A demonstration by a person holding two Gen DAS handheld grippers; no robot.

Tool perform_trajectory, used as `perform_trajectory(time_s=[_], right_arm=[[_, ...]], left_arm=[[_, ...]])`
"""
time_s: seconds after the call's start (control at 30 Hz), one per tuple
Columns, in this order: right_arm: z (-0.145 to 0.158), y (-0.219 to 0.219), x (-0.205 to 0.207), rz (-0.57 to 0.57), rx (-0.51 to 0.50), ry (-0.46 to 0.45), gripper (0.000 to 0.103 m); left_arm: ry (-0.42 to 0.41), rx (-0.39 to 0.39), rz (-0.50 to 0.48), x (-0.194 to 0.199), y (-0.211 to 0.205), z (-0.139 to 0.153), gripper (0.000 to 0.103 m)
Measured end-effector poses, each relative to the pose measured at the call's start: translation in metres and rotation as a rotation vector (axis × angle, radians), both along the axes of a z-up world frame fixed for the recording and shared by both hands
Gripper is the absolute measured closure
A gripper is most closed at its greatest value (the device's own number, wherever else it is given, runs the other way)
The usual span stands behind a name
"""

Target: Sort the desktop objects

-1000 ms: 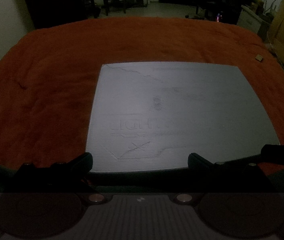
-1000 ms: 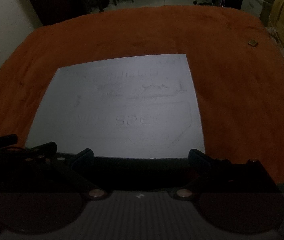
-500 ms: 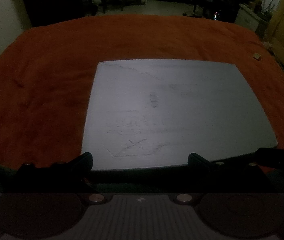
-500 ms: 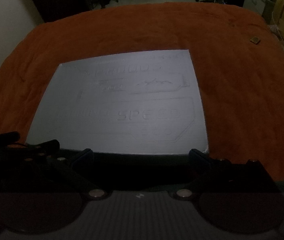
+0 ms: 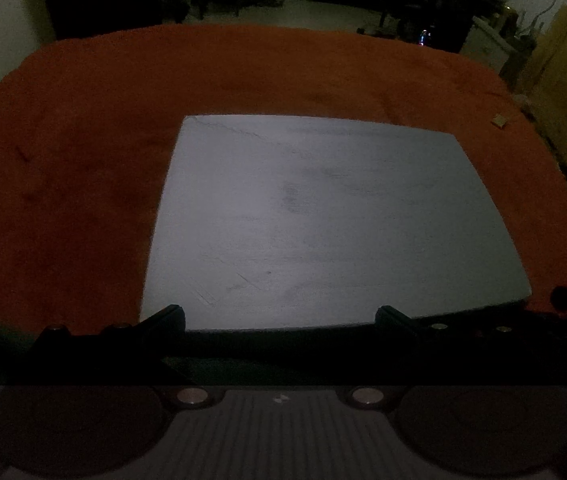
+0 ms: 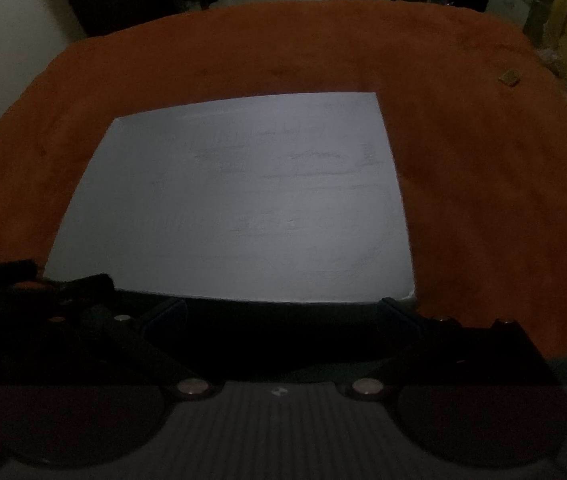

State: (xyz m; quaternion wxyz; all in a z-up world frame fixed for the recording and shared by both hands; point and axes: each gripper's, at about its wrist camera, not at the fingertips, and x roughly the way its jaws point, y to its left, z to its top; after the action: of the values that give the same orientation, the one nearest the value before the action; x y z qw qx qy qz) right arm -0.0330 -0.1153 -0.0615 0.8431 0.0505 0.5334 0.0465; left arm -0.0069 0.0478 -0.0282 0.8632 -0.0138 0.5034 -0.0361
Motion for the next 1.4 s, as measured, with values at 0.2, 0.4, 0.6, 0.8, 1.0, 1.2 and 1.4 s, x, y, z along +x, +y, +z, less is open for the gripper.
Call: perform_trajectory(time_s=[0.2, 0.4, 0.6, 0.8, 1.0, 1.2, 1.4], right_arm=[[-0.009, -0.006, 0.006, -0.029, -0.009, 0.042, 0.0], [-0.003, -0.006, 0.007, -0.037, -0.006, 0.017, 0.0], [0.003, -0.004, 0.005, -0.034, -0.033, -0.029, 0.0], [-0.003, -0.006, 0.01, -0.032, -0.028, 0.019, 0.0], [-0.003, -0.007, 0.008, -0.037, -0.019, 0.01, 0.0], [-0.005, -0.003, 0.006, -0.01, -0.005, 0.01, 0.0], [-0.008, 0.003, 0.005, 0.013, -0.006, 0.009, 0.0]], left_arm=[[0.048, -0.031, -0.029, 0.004, 0.0, -0.007, 0.0], [0.048, -0.064, 0.005, 0.01, 0.01, -0.012, 0.0], [0.052, -0.045, 0.008, 0.011, 0.007, -0.019, 0.0], [0.059, -0.052, -0.033, 0.011, 0.005, -0.022, 0.0], [0.064, -0.058, -0.04, 0.012, 0.007, -0.024, 0.0], [0.066, -0.079, -0.044, 0.011, 0.006, -0.024, 0.0], [0.062, -0.072, -0.051, 0.01, 0.007, -0.027, 0.0]])
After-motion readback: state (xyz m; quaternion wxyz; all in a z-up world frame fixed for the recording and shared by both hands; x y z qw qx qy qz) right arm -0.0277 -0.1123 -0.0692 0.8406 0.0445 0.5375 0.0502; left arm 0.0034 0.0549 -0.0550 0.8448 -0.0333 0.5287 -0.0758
